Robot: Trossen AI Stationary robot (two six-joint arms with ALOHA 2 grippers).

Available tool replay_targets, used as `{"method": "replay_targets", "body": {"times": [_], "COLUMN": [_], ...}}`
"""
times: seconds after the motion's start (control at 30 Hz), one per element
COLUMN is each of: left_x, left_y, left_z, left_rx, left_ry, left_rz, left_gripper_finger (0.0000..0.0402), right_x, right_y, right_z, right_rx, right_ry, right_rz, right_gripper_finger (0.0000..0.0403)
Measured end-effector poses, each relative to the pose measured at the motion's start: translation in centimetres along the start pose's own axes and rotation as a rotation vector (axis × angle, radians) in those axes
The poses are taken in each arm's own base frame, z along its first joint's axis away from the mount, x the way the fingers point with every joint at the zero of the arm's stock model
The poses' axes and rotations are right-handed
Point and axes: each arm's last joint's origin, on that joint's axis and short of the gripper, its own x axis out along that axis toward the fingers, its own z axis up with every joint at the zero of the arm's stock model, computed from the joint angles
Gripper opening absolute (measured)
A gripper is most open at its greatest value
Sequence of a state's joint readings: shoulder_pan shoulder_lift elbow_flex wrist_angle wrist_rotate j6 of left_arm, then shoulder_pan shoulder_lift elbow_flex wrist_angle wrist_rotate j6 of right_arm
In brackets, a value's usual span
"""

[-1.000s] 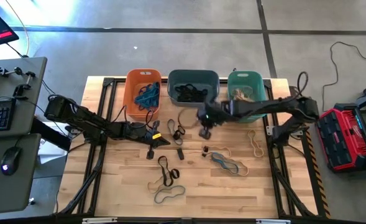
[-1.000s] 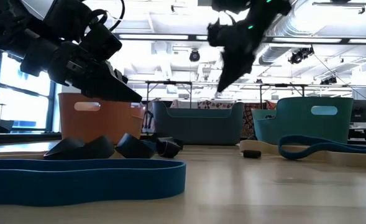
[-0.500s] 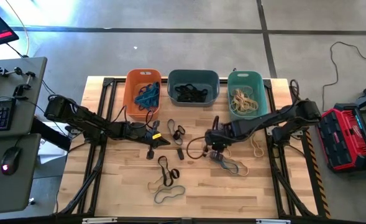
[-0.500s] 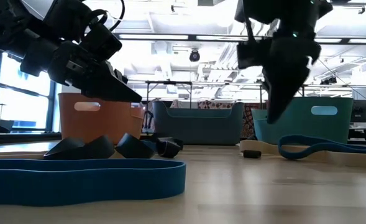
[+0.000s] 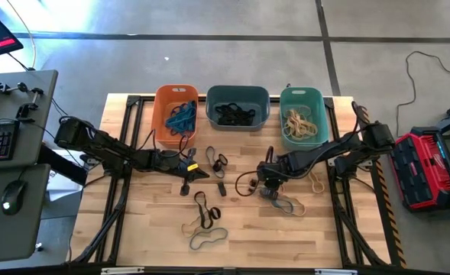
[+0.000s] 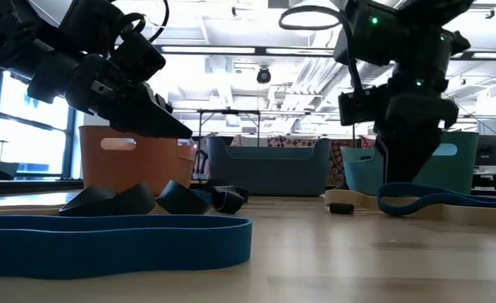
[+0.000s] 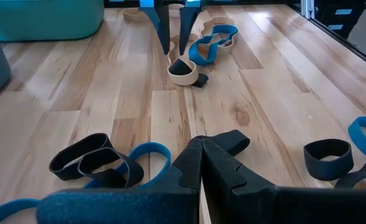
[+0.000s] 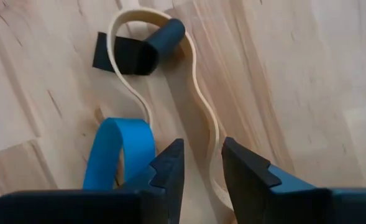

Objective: Sort rubber bands into baskets
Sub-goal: Put the brown rubber band into the green bin

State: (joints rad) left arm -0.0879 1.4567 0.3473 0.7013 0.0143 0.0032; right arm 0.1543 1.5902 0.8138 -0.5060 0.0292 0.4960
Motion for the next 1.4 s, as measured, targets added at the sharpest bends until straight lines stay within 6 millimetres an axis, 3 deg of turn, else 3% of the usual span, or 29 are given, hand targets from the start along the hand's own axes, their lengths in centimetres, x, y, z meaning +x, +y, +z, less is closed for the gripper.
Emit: {"method": "replay_targets", "body": {"times": [0.23, 0.4, 0.5, 0.73, 1.03, 1.4], "left_x": [0.0, 0.0, 0.0, 0.0, 0.0, 0.0], "left_y": [0.0, 0.0, 0.0, 0.0, 0.0, 0.0], "left_z": [0.0, 0.0, 0.0, 0.0, 0.0, 0.0], "left_rx": [-0.001, -0.001, -0.001, -0.001, -0.001, -0.001], "left_ry": [0.000, 0.000, -0.001, -0.001, -0.001, -0.001], "left_rz": [0.000, 0.000, 0.000, 0.000, 0.000, 0.000], "left_gripper_finger": [0.0000, 0.0000, 0.0000, 0.0000, 0.0000, 0.0000], "right_x": [1.0, 1.0, 0.6, -2.4, -7.2, -9.7], "right_y": [-0.6, -0.6, -0.3, 1.1, 4.0, 5.5], "right_z": [-0.8, -0.9, -0.5, 1.9, 4.8, 5.9], "right_rx": [0.004, -0.018, -0.028, -0.086, -0.187, -0.183], "right_ry": [-0.025, -0.020, -0.009, -0.021, -0.183, -0.304], "right_rz": [-0.005, 0.006, 0.008, -0.059, -0.184, -0.234], "right_gripper_finger": [0.0089, 0.0017, 0.0011, 0.0003, 0.0001, 0.0000]}}
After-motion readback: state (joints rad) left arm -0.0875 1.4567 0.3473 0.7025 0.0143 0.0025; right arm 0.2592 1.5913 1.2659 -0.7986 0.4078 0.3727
